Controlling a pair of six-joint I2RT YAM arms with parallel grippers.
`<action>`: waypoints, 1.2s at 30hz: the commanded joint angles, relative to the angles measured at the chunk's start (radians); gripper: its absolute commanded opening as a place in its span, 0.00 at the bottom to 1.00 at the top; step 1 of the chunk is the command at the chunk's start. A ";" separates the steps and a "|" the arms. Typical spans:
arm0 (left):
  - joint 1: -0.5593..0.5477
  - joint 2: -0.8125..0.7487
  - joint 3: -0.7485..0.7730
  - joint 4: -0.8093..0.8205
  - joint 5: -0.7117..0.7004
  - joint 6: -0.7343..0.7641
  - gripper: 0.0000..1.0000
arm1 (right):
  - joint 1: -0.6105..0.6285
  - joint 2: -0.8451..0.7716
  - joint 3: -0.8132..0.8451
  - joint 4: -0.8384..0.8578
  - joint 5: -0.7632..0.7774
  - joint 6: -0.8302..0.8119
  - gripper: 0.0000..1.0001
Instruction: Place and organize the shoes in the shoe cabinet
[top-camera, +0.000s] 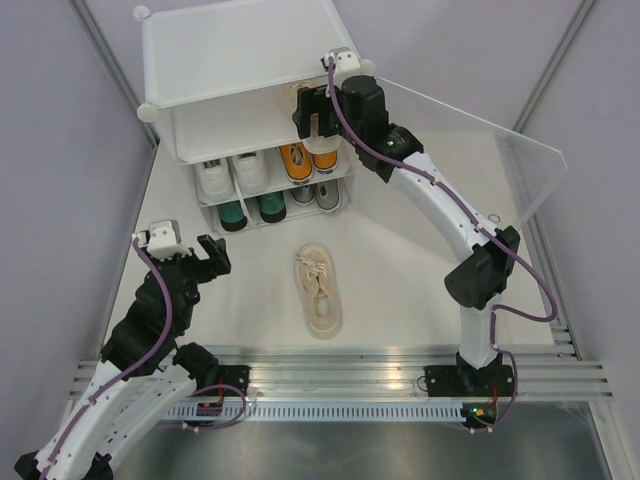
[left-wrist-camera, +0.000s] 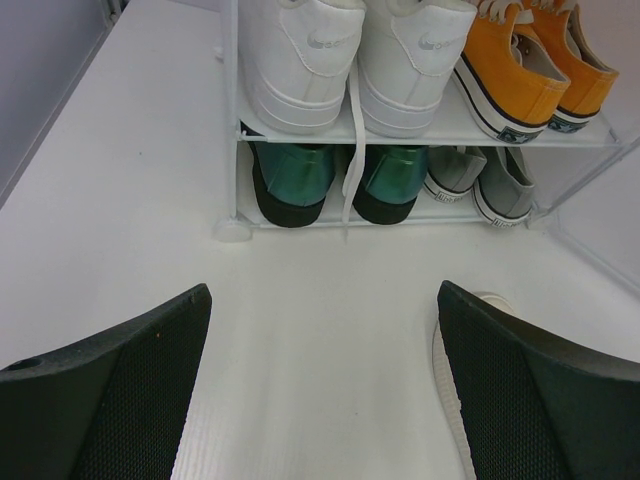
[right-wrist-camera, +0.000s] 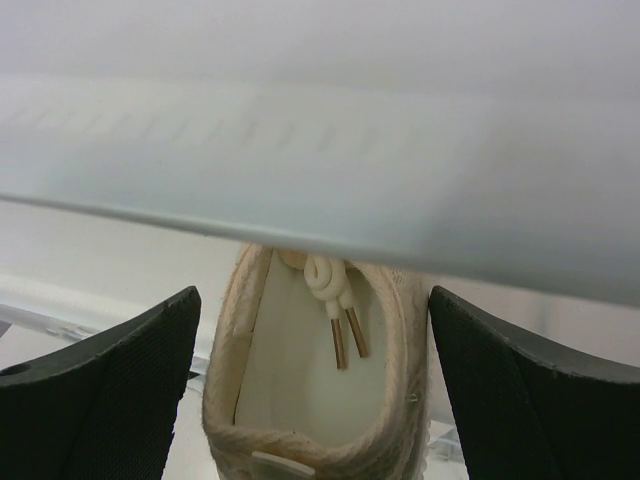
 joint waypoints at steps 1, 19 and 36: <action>0.007 -0.001 -0.004 0.037 0.007 0.035 0.96 | -0.025 -0.137 -0.027 0.040 0.033 0.023 0.98; 0.014 0.013 -0.006 0.037 0.008 0.038 0.96 | -0.025 -0.166 -0.283 0.239 -0.035 0.017 0.98; 0.019 0.016 -0.006 0.037 0.022 0.036 0.96 | 0.056 -0.121 -0.320 0.253 0.085 -0.033 0.98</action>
